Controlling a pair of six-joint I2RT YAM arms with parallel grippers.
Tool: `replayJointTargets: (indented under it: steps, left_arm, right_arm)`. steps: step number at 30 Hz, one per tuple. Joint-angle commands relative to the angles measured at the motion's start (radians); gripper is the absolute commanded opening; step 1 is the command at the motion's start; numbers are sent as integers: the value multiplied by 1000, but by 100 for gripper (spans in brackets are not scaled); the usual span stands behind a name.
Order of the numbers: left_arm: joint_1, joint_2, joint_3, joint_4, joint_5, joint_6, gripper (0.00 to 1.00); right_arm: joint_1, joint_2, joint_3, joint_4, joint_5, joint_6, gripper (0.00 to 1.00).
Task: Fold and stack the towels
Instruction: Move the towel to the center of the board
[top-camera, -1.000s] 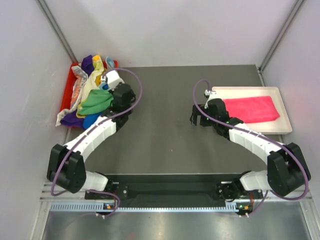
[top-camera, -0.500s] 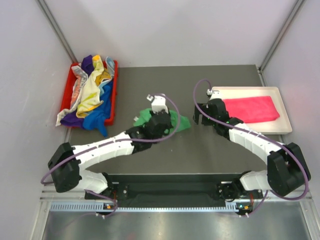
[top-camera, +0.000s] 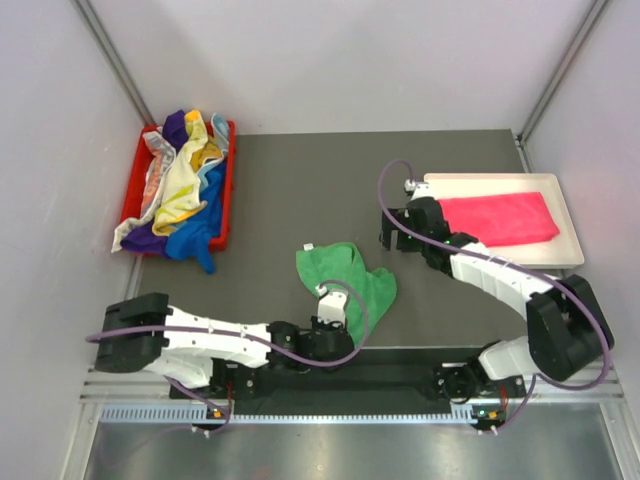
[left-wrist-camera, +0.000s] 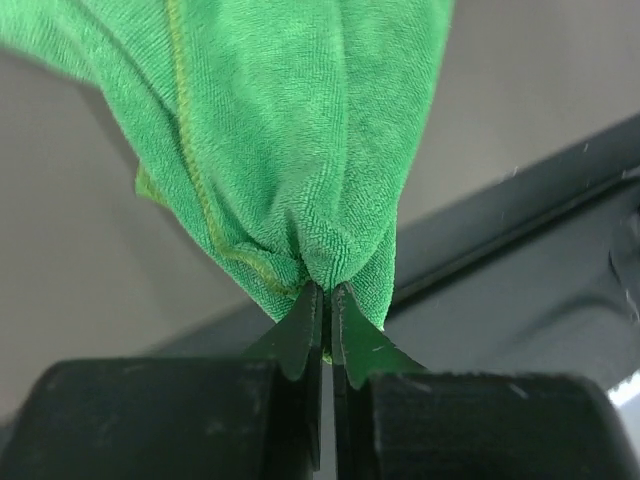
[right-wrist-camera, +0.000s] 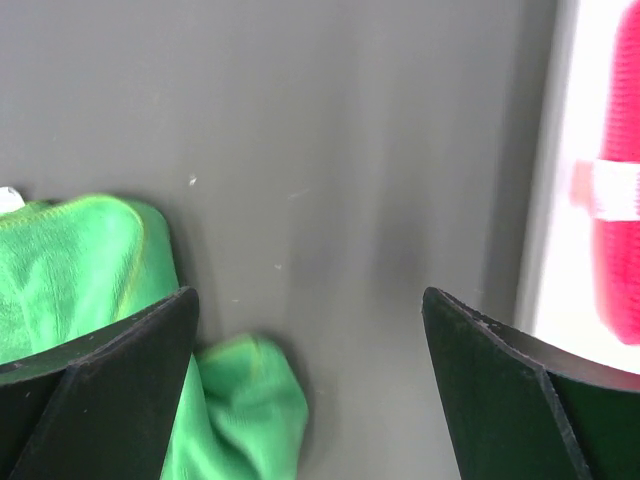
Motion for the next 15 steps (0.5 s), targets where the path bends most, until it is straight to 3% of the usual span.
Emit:
replayJointTargets:
  steps: [1,4,8,11,15]
  left_arm:
    - [-36,-89,-5,-110,43,-173,0]
    - [-41,-124,27,-262,31,-230,4]
    - [-41,-163,90,-363,-44,-249,38]
    - [-41,-184,138,-416,-153,-279,49]
    - [2,-227,181,-550,-327,-354,54]
  right_arm:
    - [53,87,83,28,-36,-22,92]
    - [80,176,161,15,-48,-51,90]
    - [117,240,221,-11,-70,-51,86]
    - [151,223,201,15,-85,-31,84]
    - [212,253,253,-18,-79,-47,81]
